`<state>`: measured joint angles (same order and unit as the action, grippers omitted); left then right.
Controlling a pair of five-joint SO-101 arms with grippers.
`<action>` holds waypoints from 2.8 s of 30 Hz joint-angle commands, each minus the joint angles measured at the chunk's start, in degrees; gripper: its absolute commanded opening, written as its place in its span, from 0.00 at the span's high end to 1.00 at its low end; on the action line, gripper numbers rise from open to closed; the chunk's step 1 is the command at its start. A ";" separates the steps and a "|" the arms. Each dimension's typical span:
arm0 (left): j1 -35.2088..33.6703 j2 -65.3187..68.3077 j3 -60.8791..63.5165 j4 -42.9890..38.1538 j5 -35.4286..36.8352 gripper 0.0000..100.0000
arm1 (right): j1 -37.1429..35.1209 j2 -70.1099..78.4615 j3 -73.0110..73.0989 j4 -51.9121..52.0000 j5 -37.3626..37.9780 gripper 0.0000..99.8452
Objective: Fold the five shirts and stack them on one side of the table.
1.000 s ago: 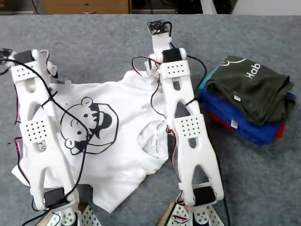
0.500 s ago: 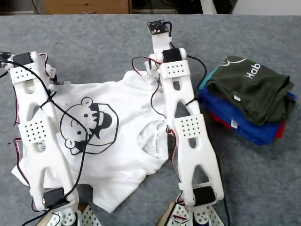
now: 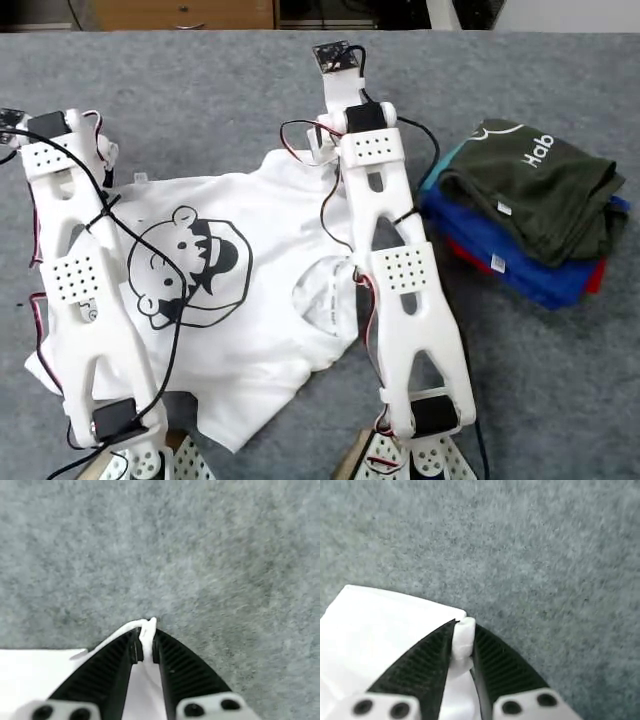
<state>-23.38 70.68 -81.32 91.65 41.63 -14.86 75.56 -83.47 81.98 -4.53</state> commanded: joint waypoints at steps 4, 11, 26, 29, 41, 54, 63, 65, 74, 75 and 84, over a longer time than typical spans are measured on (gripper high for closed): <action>-0.97 -5.85 -15.12 3.69 -0.79 0.98 | -1.27 -1.89 -12.88 2.29 -0.18 1.00; -1.14 -21.76 -14.51 9.14 -8.26 0.98 | -1.71 -18.59 -12.09 8.35 -3.69 1.00; -1.14 -63.16 2.46 9.32 -31.03 0.98 | -1.71 -62.90 -11.82 13.19 -3.25 1.00; -1.58 -74.59 16.79 9.32 -34.99 0.98 | -1.98 -69.14 -11.65 13.10 -1.93 1.00; -9.93 -112.84 49.85 8.97 -44.13 0.98 | -6.46 -82.33 -11.30 8.79 4.40 1.00; -19.96 -124.26 59.69 9.14 -47.91 0.98 | -11.21 -88.84 -9.10 1.32 3.96 1.00; -20.31 -138.95 73.49 9.05 -48.00 0.98 | -11.21 -95.96 3.30 -2.29 4.13 1.00; -20.31 -140.62 73.32 8.88 -47.91 0.98 | -11.21 -97.54 5.05 -3.16 4.22 1.00; -20.40 -141.67 73.41 -5.63 -47.74 0.98 | -11.30 -100.18 11.65 -6.07 4.31 1.00; -20.40 -141.67 73.76 -7.03 -47.74 0.98 | -11.74 -100.26 12.79 -6.15 4.31 1.00; -20.04 -141.85 77.80 -10.20 -47.65 0.98 | -14.11 -100.26 18.51 -5.89 4.31 1.00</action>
<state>-42.99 -71.21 -6.33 82.86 -5.85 -27.96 -24.40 -68.44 77.49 -0.66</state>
